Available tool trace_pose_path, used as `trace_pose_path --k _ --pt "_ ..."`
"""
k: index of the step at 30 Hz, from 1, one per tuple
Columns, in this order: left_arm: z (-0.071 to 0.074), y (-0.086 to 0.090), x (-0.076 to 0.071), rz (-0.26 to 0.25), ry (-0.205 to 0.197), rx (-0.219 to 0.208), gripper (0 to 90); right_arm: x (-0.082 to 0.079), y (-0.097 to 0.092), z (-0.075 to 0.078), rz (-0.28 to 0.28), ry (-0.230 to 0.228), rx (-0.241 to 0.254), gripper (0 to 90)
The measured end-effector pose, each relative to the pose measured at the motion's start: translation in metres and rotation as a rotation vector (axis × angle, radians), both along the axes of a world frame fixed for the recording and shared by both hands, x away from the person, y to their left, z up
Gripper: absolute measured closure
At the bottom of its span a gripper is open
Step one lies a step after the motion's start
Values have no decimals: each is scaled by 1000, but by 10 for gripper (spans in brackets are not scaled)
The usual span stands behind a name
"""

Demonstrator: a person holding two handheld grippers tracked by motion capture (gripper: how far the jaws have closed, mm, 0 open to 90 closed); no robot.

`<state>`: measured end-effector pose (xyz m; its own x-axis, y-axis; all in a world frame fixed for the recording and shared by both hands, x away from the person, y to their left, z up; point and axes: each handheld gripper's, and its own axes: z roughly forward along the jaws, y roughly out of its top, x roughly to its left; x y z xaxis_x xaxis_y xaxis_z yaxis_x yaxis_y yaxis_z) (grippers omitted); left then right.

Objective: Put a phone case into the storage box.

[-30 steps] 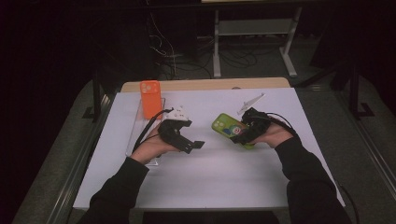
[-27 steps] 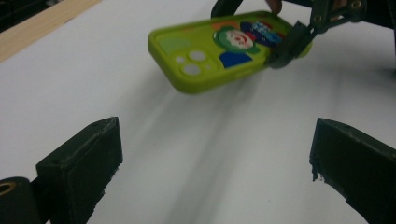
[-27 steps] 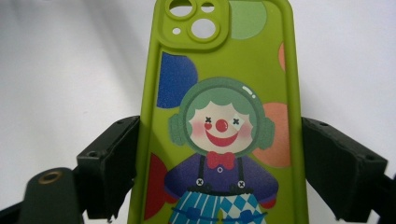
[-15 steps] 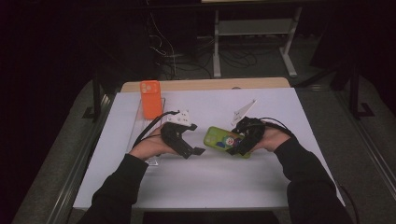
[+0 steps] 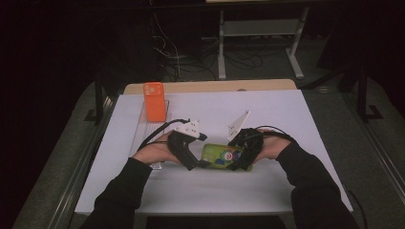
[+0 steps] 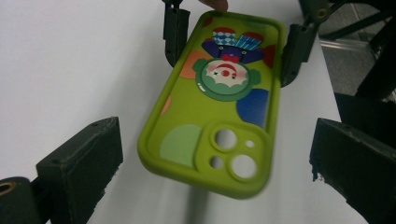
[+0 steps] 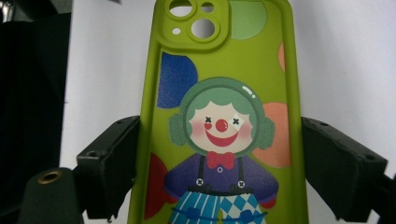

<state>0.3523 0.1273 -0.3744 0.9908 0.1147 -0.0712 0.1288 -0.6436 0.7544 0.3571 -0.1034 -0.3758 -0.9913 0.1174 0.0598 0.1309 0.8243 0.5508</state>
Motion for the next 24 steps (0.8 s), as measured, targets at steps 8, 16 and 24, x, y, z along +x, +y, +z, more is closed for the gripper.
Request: trace_pose_path --k 8,16,24 --pt "-6 -8 -5 -69 1 40 23 -7 9 2 53 -8 -3 153" --pt "-12 -18 -11 -105 2 66 24 -12 13 7 71 -27 7 153" --pt "-15 -22 -11 -112 -11 99 91 -14 15 9 86 -32 5 153"
